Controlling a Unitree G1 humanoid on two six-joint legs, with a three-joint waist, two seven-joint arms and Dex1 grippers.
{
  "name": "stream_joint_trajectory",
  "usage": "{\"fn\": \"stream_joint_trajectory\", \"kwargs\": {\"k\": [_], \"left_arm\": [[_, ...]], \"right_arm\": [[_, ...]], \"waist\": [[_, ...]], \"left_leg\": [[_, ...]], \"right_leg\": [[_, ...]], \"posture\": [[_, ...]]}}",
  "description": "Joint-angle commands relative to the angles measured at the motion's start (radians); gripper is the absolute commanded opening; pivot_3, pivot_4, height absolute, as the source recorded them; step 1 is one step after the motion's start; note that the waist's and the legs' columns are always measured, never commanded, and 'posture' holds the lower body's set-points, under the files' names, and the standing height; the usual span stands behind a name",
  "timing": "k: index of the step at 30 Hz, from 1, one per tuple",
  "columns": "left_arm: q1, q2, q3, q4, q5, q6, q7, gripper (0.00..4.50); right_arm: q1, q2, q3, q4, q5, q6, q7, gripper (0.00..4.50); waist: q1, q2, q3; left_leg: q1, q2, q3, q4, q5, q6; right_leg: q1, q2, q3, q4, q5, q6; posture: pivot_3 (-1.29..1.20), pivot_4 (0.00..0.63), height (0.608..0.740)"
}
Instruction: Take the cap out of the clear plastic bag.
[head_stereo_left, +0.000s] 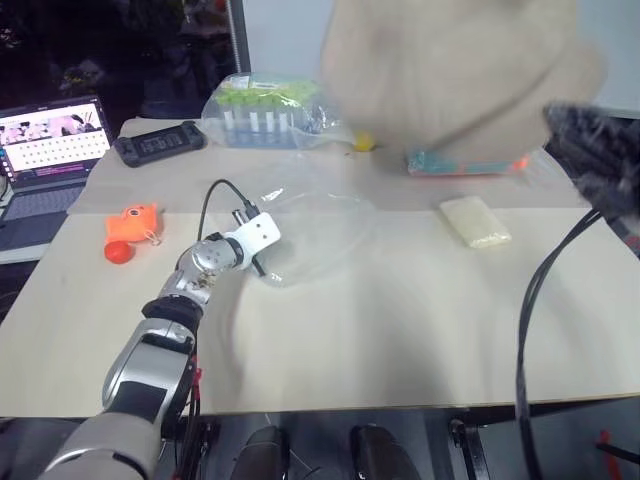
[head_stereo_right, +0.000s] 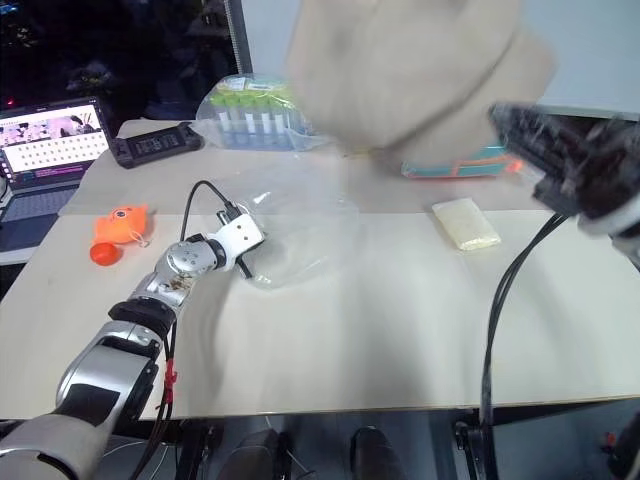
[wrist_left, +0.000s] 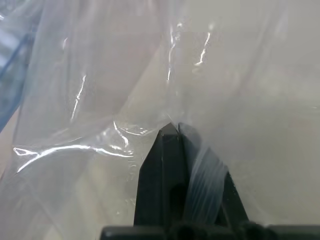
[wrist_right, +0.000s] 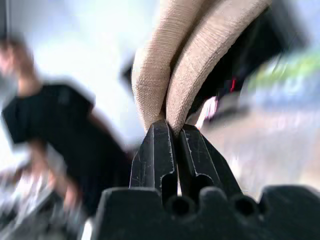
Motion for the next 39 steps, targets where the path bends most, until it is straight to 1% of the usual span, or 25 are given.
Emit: {"fn": "stream_joint_trajectory", "kwargs": {"k": [1, 2, 5, 8, 10, 13, 17, 19, 20, 22, 24, 26, 28, 29, 31, 33, 34, 35, 37, 39], "left_arm": [[0.111, 0.035, -0.001, -0.259, -0.054, 0.049, -0.111, 0.0], [0.148, 0.052, 0.001, -0.329, -0.058, 0.071, -0.13, 0.0], [0.219, 0.088, 0.015, -0.464, -0.057, 0.137, -0.146, 0.0], [0.278, 0.116, 0.025, -0.559, -0.054, 0.189, -0.153, 0.0], [0.303, 0.125, 0.029, -0.605, -0.056, 0.22, -0.154, 0.0], [0.355, 0.148, 0.04, -0.686, -0.063, 0.264, -0.165, 0.0], [0.397, 0.171, 0.049, -0.747, -0.066, 0.302, -0.166, 0.0], [0.402, 0.173, 0.05, -0.759, -0.067, 0.314, -0.163, 0.0], [0.4, 0.172, 0.05, -0.761, -0.067, 0.318, -0.161, 0.0], [0.385, 0.162, 0.05, -0.753, -0.07, 0.319, -0.153, 0.0], [0.369, 0.152, 0.046, -0.746, -0.073, 0.319, -0.149, 0.0], [0.36, 0.147, 0.041, -0.743, -0.075, 0.319, -0.148, 0.0], [0.355, 0.145, 0.039, -0.74, -0.075, 0.319, -0.147, 0.0], [0.352, 0.144, 0.04, -0.739, -0.076, 0.319, -0.147, 0.0], [0.35, 0.139, 0.046, -0.737, -0.084, 0.322, -0.144, 0.0], [0.348, 0.127, 0.063, -0.744, -0.11, 0.34, -0.144, 0.0], [0.345, 0.116, 0.077, -0.75, -0.133, 0.356, -0.145, 0.53], [0.343, 0.109, 0.085, -0.753, -0.15, 0.367, -0.145, 0.65], [0.332, 0.084, 0.113, -0.771, -0.218, 0.403, -0.162, 1.41], [0.322, 0.08, 0.114, -0.769, -0.238, 0.381, -0.178, 2.13]], "right_arm": [[-0.104, 0.128, 0.136, 0.061, -0.258, -0.115, -0.093, 0.04], [-0.134, 0.177, 0.161, 0.101, -0.306, -0.132, -0.11, 0.04], [-0.185, 0.303, 0.155, 0.228, -0.345, -0.146, -0.173, 0.04], [-0.183, 0.395, 0.143, 0.345, -0.452, -0.199, -0.152, 0.04], [-0.188, 0.415, 0.125, 0.425, -0.524, -0.233, -0.129, 0.04], [-0.193, 0.413, 0.097, 0.564, -0.628, -0.288, -0.115, 0.04], [-0.152, 0.398, 0.09, 0.587, -0.711, -0.217, -0.091, 0.04], [-0.121, 0.382, 0.089, 0.592, -0.765, -0.19, -0.131, 0.04], [-0.112, 0.379, 0.072, 0.59, -0.762, -0.164, -0.147, 0.04], [-0.088, 0.372, 0.045, 0.547, -0.75, -0.105, -0.166, 0.76], [-0.071, 0.371, 0.02, 0.499, -0.728, -0.042, -0.191, 1.28], [-0.059, 0.375, -0.013, 0.454, -0.703, 0.008, -0.216, 2.03], [-0.052, 0.378, -0.047, 0.413, -0.679, 0.048, -0.244, 2.66], [-0.048, 0.373, -0.065, 0.383, -0.657, 0.076, -0.255, 3.06], [-0.037, 0.356, -0.083, 0.309, -0.598, 0.154, -0.25, 3.74], [-0.009, 0.323, -0.056, 0.187, -0.472, 0.301, -0.187, 4.44], [0.003, 0.311, -0.037, 0.13, -0.437, 0.343, -0.16, 4.5], [0.012, 0.301, -0.023, 0.093, -0.413, 0.367, -0.145, 4.5], [-0.004, 0.3, 0.002, 0.032, -0.347, 0.384, -0.127, 4.5], [-0.025, 0.304, 0.019, 0.019, -0.309, 0.378, -0.127, 4.5]], "waist": [[0.0, 0.0, 0.0], [-0.003, 0.0, 0.0], [-0.001, 0.001, 0.0], [0.005, 0.001, 0.0], [0.01, 0.001, 0.0], [0.016, 0.001, 0.0], [0.012, 0.002, 0.0], [0.011, 0.002, 0.0], [0.011, 0.002, 0.0], [0.012, 0.002, 0.0], [0.01, 0.002, 0.0], [0.006, 0.002, 0.0], [0.001, 0.002, 0.0], [-0.002, 0.002, 0.0], [-0.003, 0.002, 0.0], [-0.002, 0.002, 0.0], [-0.001, 0.003, 0.0], [-0.001, 0.003, 0.0], [-0.004, 0.003, 0.0], [-0.004, 0.003, 0.0]], "left_leg": [[0.0, 0.001, 0.001, 0.0, 0.0, 0.0], [-0.001, 0.001, 0.001, -0.001, 0.0, 0.0], [-0.001, 0.001, 0.001, -0.002, 0.0, 0.0], [-0.003, 0.001, 0.002, -0.002, 0.0, 0.0], [-0.005, 0.0, 0.003, -0.001, 0.0, 0.0], [-0.005, -0.001, 0.004, 0.0, 0.0, 0.0], [-0.005, 0.0, 0.004, -0.001, 0.0, 0.0], [-0.004, 0.0, 0.004, -0.001, 0.0, 0.0], [-0.004, 0.0, 0.004, -0.001, 0.0, 0.0], [-0.002, 0.0, 0.004, -0.001, 0.0, 0.0], [-0.002, 0.0, 0.004, -0.001, 0.0, 0.0], [-0.002, 0.0, 0.004, -0.001, 0.0, 0.0], [-0.002, 0.0, 0.004, -0.001, 0.0, 0.0], [-0.002, 0.0, 0.004, -0.001, 0.0, 0.0], [-0.001, 0.0, 0.004, -0.001, 0.0, 0.0], [0.0, 0.0, 0.004, -0.002, 0.0, 0.0], [-0.001, 0.0, 0.004, -0.002, 0.0, 0.0], [-0.001, 0.0, 0.003, -0.002, 0.0, 0.0], [-0.001, 0.001, 0.002, -0.002, 0.0, 0.001], [0.0, 0.001, 0.0, -0.001, 0.0, 0.001]], "right_leg": [[0.0, 0.0, 0.001, 0.0, 0.0, 0.0], [-0.002, 0.0, 0.001, 0.0, 0.0, 0.0], [-0.004, 0.0, 0.005, 0.001, 0.0, 0.0], [-0.004, 0.0, 0.004, 0.004, 0.0, 0.0], [-0.005, -0.002, 0.003, 0.006, 0.0, 0.0], [-0.005, -0.002, 0.002, 0.006, 0.0, 0.0], [-0.006, -0.001, 0.002, 0.006, 0.0, 0.0], [-0.006, -0.001, 0.002, 0.007, 0.0, 0.0], [-0.005, -0.001, 0.002, 0.007, 0.0, 0.0], [-0.003, -0.001, 0.002, 0.007, 0.0, 0.0], [-0.003, -0.001, 0.002, 0.007, 0.0, 0.0], [-0.004, -0.001, 0.002, 0.007, 0.0, 0.0], [-0.004, -0.001, 0.003, 0.007, 0.0, 0.0], [-0.004, -0.001, 0.003, 0.007, 0.0, 0.0], [-0.003, -0.001, 0.004, 0.007, 0.0, 0.0], [-0.003, 0.0, 0.004, 0.007, 0.0, 0.0], [-0.003, 0.0, 0.004, 0.007, 0.0, 0.0], [-0.004, -0.001, 0.004, 0.007, 0.0, 0.0], [-0.003, 0.0, 0.004, 0.007, 0.0, 0.0], [-0.003, 0.0, 0.005, 0.004, 0.0, 0.001]], "posture": [[0.0, 0.15, 0.74], [0.0, 0.15, 0.74], [0.0, 0.15, 0.74], [0.0, 0.15, 0.74], [0.0, 0.15, 0.74], [0.0, 0.15, 0.74], [0.0, 0.15, 0.74], [0.0, 0.15, 0.74], [0.0, 0.15, 0.74], [0.0, 0.15, 0.74], [0.0, 0.15, 0.74], [0.0, 0.15, 0.74], [0.0, 0.15, 0.74], [0.0, 0.15, 0.74], [0.0, 0.15, 0.74], [0.0, 0.15, 0.74], [0.0, 0.15, 0.74], [0.0, 0.15, 0.74], [0.0, 0.15, 0.74], [0.0, 0.15, 0.74]]}}
